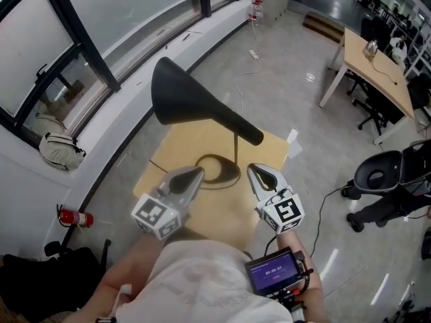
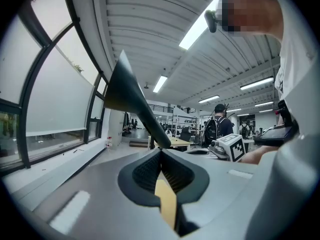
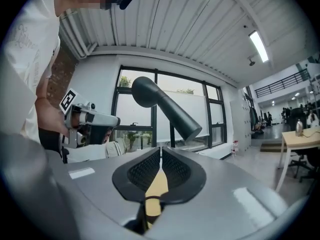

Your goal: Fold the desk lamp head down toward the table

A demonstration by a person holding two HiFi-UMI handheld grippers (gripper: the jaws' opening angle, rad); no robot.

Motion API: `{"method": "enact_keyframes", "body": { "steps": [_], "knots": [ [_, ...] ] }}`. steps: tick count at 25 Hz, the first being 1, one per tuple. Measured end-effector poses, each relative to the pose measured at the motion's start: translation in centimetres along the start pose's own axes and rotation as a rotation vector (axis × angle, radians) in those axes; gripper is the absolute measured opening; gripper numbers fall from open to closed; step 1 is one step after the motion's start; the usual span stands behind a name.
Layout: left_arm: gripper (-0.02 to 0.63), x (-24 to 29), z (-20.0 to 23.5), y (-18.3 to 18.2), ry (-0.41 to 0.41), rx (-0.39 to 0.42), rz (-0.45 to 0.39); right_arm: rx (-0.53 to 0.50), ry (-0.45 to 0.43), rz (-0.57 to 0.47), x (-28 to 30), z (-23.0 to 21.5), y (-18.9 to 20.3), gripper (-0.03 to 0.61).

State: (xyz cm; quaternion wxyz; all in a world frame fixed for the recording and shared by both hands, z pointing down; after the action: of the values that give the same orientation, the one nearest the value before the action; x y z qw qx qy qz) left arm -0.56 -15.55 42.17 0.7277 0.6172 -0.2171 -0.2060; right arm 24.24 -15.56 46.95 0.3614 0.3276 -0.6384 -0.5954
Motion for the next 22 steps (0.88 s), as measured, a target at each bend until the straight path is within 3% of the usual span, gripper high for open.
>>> {"method": "enact_keyframes", "body": {
  "steps": [6, 11, 16, 19, 22],
  "knots": [
    [0.002, 0.9, 0.5, -3.1, 0.037, 0.07, 0.048, -0.025, 0.007, -0.073, 1.5, -1.2, -4.2, 0.04],
    [0.002, 1.6, 0.2, -4.6, 0.06, 0.108, 0.066, -0.172, 0.046, -0.066, 2.3, -2.0, -6.3, 0.087],
    [0.002, 1.6, 0.1, -5.4, 0.068, 0.153, 0.084, -0.379, 0.057, 0.009, 3.1, -2.5, -6.7, 0.149],
    [0.002, 1.7, -0.2, -6.3, 0.062, 0.161, 0.09, -0.452, 0.06, 0.081, 4.0, -2.8, -6.3, 0.207],
    [0.003, 1.7, -0.6, -7.0, 0.065, 0.181, 0.089, -0.512, 0.077, 0.15, 5.1, -3.1, -5.9, 0.225]
  ]
}}
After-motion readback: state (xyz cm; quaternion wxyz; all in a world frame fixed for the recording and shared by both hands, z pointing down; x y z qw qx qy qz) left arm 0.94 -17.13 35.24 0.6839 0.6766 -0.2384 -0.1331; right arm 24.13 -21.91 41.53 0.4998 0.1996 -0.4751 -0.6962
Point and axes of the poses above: the fingertips, and each gripper's own axes: x forward along the fingers, z to its left, y out of its underside, the point moved 9 cm from there along -x, backward along the fingers, and after that the axes turned 7 degrees about y, right-handed, at the moved point
